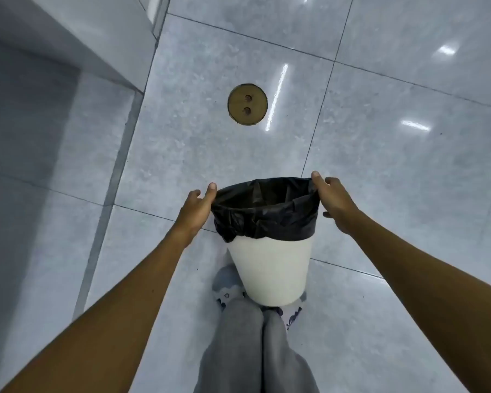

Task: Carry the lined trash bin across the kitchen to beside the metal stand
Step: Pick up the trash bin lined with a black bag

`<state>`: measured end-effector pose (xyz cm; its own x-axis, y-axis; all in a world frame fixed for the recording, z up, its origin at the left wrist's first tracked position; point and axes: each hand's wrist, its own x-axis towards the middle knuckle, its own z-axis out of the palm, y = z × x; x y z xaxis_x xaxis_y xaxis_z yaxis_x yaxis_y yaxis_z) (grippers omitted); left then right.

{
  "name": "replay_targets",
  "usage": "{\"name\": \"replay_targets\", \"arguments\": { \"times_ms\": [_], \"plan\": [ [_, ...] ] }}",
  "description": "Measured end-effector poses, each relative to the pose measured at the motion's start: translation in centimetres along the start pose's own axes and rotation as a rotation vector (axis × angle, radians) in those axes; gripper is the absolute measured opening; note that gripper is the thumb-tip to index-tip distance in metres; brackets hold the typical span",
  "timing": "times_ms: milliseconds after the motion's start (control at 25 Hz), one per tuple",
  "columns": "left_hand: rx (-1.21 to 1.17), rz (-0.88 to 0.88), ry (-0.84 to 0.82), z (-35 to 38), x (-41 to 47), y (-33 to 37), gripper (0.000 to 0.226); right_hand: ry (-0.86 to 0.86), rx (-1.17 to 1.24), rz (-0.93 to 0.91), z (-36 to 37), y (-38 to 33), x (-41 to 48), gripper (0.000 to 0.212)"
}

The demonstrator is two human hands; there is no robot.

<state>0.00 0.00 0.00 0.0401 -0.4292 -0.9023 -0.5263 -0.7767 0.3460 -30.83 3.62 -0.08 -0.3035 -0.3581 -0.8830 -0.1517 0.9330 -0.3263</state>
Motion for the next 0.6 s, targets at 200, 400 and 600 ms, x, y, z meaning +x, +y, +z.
{"name": "replay_targets", "arguments": {
  "times_ms": [200, 400, 600],
  "plan": [
    [-0.297, -0.098, 0.007, 1.4, 4.8, -1.9, 0.052, -0.066, 0.408, 0.114, 1.3, 0.9, 4.0, 0.058],
    [-0.67, -0.192, -0.085, 3.6, 5.4, -2.4, 0.062, -0.181, 0.594, 0.134, 2.0, 1.1, 3.6, 0.043],
    [-0.807, -0.081, -0.066, 4.1, -0.3, 0.1, 0.042, -0.138, 0.717, 0.038, 0.5, 0.5, -1.3, 0.029]
  ]
}}
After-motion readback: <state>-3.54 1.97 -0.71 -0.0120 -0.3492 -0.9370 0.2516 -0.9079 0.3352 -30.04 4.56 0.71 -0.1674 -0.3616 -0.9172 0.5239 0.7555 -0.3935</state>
